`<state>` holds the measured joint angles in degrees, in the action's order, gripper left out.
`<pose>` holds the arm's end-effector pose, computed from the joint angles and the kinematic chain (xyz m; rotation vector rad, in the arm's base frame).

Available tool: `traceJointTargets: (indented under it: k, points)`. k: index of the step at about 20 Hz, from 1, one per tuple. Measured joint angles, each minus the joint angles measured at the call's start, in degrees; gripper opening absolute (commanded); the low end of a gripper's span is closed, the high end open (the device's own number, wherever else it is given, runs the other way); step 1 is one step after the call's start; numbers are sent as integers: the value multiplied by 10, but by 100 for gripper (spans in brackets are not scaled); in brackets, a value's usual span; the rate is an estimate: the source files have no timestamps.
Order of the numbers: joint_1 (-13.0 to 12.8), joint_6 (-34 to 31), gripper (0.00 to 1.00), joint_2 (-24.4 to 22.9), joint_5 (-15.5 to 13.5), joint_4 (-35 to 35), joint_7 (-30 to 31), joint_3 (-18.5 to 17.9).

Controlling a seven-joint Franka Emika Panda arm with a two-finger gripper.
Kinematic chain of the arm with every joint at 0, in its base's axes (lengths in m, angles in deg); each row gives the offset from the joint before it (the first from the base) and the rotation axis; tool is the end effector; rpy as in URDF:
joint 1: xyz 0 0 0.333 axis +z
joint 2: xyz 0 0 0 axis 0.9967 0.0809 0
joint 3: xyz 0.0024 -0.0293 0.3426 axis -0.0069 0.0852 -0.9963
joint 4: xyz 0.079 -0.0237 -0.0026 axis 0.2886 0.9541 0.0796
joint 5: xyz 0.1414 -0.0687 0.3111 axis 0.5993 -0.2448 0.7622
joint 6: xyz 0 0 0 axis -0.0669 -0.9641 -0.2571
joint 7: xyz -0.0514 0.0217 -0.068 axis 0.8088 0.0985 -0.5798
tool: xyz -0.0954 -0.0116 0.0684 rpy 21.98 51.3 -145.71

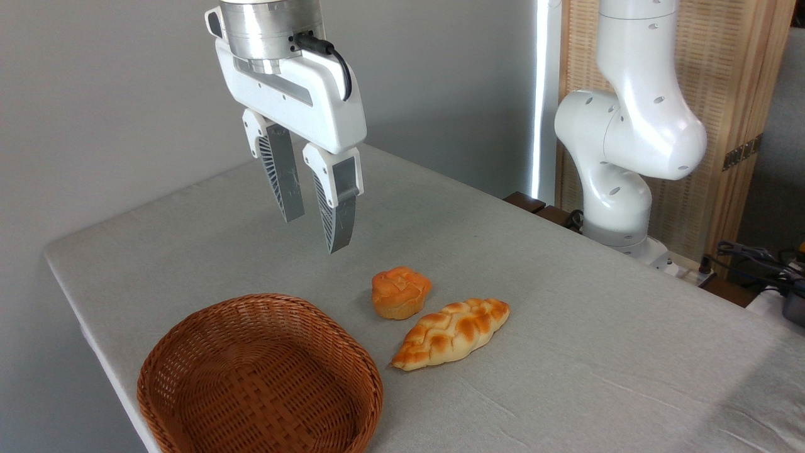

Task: Put bread into the basket

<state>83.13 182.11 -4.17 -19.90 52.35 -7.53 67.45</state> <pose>0.5189 -0.0168 0.6348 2.8729 -1.1476 0.0784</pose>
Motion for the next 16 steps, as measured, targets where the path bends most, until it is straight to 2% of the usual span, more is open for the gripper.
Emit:
traceJointTargets:
  k: [16]
  points:
    - [-1, 0, 100, -1, 0, 10, 1, 3]
